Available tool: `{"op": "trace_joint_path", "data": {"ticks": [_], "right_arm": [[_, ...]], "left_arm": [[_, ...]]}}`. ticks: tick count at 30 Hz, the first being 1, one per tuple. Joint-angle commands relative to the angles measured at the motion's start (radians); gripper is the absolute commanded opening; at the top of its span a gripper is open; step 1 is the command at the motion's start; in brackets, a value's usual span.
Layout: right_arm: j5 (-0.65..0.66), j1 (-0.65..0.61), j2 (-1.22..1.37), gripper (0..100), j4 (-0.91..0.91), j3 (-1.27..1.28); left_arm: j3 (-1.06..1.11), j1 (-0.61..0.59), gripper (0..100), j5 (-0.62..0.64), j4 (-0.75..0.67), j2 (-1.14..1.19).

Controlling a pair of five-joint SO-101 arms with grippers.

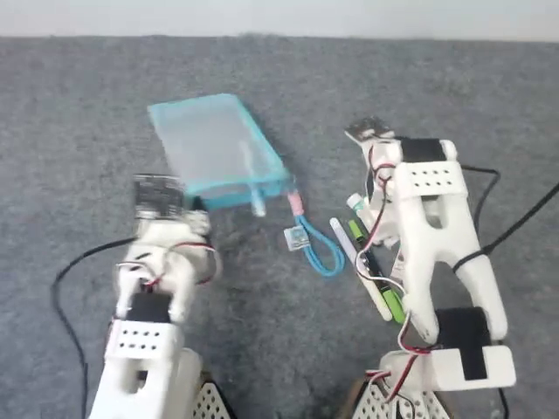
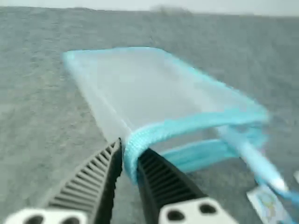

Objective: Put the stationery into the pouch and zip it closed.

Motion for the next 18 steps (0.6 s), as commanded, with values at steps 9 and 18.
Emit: {"op": "trace_joint_path", "data": {"ticks": [9,18], "right_arm": [[0.083,0.035,-0.061,20.9,-0.059,0.087],[0.081,0.047,-0.071,20.9,-0.170,0.216]], "left_arm": [[-0.062,-0.071,1,-0.018,0.002,-0.014],[-0.067,-0.129,1,0.000,0.002,-0.014]]}}
